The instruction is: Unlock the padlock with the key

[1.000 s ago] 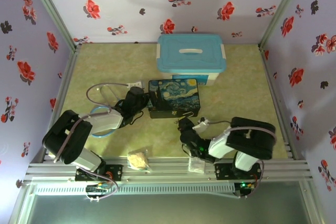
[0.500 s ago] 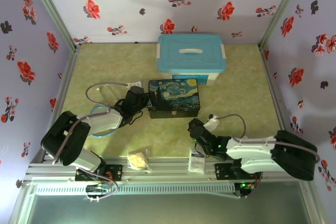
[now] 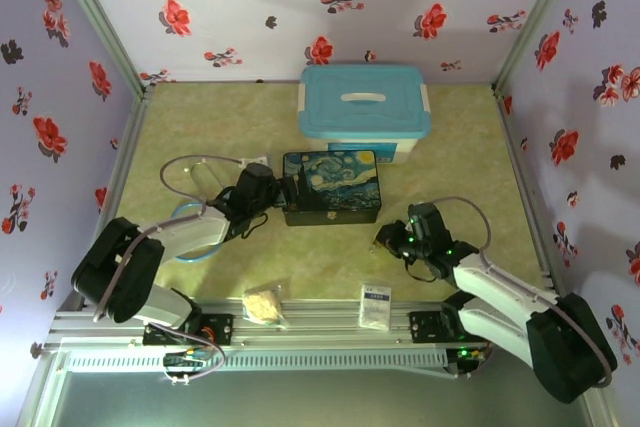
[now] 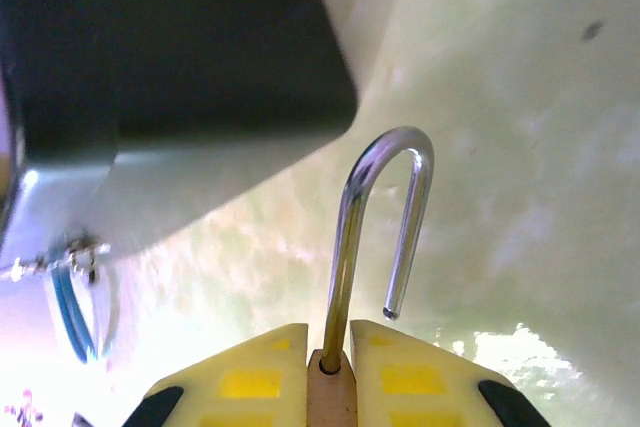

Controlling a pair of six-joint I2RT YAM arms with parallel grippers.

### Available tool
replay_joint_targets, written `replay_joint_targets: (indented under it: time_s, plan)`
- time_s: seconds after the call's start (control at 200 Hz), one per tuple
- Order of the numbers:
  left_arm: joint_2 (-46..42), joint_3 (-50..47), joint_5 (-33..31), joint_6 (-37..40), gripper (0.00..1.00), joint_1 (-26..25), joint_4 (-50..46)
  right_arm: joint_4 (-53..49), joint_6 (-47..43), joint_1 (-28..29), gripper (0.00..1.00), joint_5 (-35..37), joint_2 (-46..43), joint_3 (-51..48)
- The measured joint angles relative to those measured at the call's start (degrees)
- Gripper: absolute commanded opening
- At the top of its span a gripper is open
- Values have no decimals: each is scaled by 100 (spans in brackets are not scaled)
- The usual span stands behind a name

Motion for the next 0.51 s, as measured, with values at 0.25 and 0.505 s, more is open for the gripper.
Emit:
replay_joint_targets:
  time_s: [0.25,0.505]
  plan:
    - [-184,81,4,138,66,0,-492,-699,-846,-363,0,-1132,551,542]
    - [-345,81,4,201,66,0,-789,-925,-1287,-402,0,-1486,1078,579]
